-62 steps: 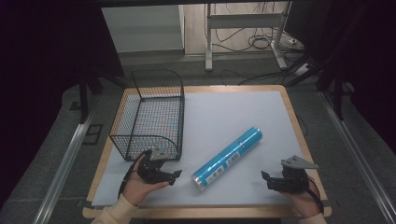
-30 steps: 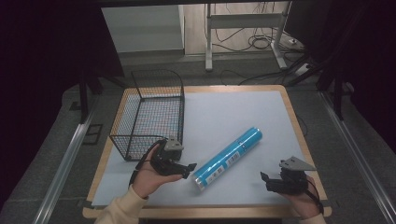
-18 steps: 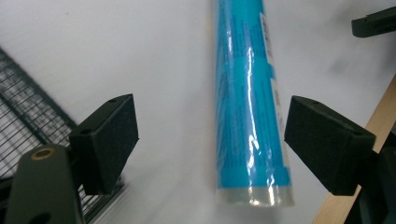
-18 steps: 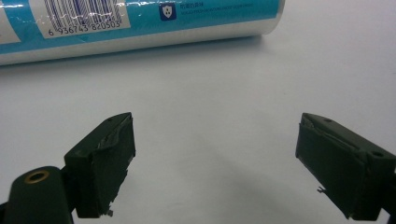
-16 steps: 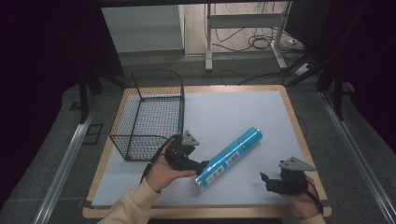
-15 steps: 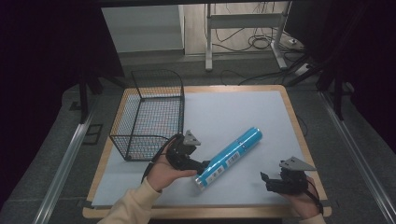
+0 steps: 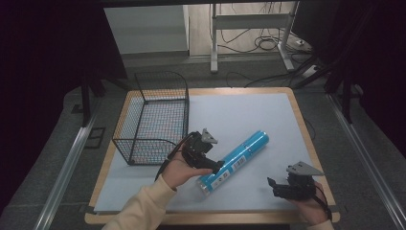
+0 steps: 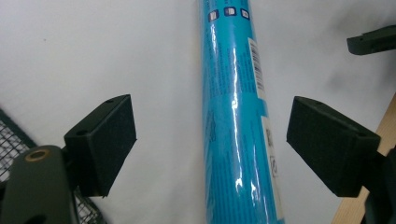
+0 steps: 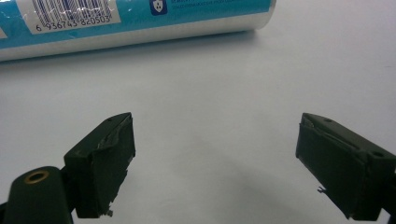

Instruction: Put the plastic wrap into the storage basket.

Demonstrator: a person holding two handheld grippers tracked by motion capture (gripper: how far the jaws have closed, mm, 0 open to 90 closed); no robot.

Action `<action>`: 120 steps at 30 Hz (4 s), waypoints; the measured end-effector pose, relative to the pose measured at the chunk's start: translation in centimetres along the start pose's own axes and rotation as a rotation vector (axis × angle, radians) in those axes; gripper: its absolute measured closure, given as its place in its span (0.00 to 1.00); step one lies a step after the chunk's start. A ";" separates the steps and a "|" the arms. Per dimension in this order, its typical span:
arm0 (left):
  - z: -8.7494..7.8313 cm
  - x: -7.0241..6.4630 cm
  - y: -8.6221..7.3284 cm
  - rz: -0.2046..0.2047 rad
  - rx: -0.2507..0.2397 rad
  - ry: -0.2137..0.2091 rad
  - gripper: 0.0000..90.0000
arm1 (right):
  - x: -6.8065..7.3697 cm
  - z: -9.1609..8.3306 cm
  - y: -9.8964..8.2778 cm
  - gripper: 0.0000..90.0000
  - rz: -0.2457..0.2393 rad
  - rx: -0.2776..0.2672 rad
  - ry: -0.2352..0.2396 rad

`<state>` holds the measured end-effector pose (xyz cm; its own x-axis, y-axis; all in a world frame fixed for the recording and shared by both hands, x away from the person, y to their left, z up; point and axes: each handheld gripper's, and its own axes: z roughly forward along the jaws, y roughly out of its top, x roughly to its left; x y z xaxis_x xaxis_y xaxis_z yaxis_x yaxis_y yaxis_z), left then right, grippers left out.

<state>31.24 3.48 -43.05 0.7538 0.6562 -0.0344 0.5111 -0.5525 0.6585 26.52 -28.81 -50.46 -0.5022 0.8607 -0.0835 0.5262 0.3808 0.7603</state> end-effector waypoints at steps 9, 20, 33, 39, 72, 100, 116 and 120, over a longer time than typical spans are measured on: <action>2.3 -0.8 1.4 -0.006 0.039 -0.025 0.17 | -0.1 0.2 -0.1 0.13 -0.004 0.016 -0.020; 4.5 -1.5 2.3 0.013 0.091 -0.025 0.17 | -0.1 0.1 -0.1 0.13 -0.006 0.004 -0.009; 7.3 -2.1 3.9 0.032 0.178 -0.024 0.17 | -0.1 0.0 -0.1 0.13 -0.008 0.000 -0.005; 8.4 -2.2 4.3 0.048 0.224 -0.021 0.18 | -0.1 0.1 -0.1 0.13 -0.006 0.002 -0.006; 12.1 -1.5 4.2 -0.015 0.356 -0.036 0.35 | -0.1 0.1 -0.1 0.13 -0.013 0.012 -0.018; 9.3 -0.1 5.2 0.003 0.296 -0.073 0.35 | -0.2 0.0 -0.1 0.13 -0.023 0.003 -0.029; 6.3 -0.1 6.3 0.042 0.245 -0.068 0.35 | -0.2 -0.1 -0.1 0.13 -0.031 -0.008 -0.032; 5.5 0.2 6.7 0.048 0.227 -0.064 0.35 | -0.2 0.0 -0.1 0.13 -0.030 -0.007 -0.032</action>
<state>37.07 -2.88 -42.79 0.8001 0.5969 -0.0596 0.5486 -0.6880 0.4750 26.58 -29.05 -50.47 -0.4956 0.8592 -0.1272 0.5060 0.4047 0.7617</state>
